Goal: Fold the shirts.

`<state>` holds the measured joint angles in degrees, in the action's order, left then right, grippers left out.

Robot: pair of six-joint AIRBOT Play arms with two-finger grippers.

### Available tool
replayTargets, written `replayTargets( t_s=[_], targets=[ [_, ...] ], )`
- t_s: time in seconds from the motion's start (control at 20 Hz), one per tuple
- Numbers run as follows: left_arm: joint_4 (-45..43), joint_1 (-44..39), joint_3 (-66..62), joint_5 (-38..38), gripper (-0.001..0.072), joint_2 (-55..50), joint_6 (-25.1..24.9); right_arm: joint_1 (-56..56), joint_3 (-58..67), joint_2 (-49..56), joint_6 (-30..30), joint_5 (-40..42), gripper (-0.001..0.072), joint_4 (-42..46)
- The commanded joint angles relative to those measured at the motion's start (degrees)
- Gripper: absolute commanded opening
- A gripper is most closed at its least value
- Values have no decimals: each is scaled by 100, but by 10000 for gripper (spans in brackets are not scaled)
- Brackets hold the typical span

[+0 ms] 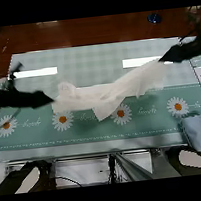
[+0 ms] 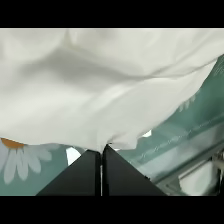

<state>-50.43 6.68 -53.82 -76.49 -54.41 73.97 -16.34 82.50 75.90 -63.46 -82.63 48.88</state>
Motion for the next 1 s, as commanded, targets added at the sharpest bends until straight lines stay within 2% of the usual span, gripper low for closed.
replayTargets(
  t_s=[0.0,0.2,0.35,0.55,0.7,0.95],
  targets=[
    [-79,203,-2159,299,30,645,114,2,1285,-1126,-492,400,18,-39],
    [-422,330,-4505,219,30,710,136,2,2977,-1729,-1261,828,18,-31],
    [-498,330,-5663,234,29,809,131,2,3906,-2013,-1652,986,18,120],
    [-931,332,-6516,153,30,1051,236,2,4035,-2708,-2245,1305,18,1314],
    [-1095,332,-6509,-389,29,1419,813,2,4035,-3077,-2579,590,18,1797],
    [-1733,494,-6507,-2111,29,1755,1427,2,4035,-3189,-2835,-1543,18,1987]
  ],
)
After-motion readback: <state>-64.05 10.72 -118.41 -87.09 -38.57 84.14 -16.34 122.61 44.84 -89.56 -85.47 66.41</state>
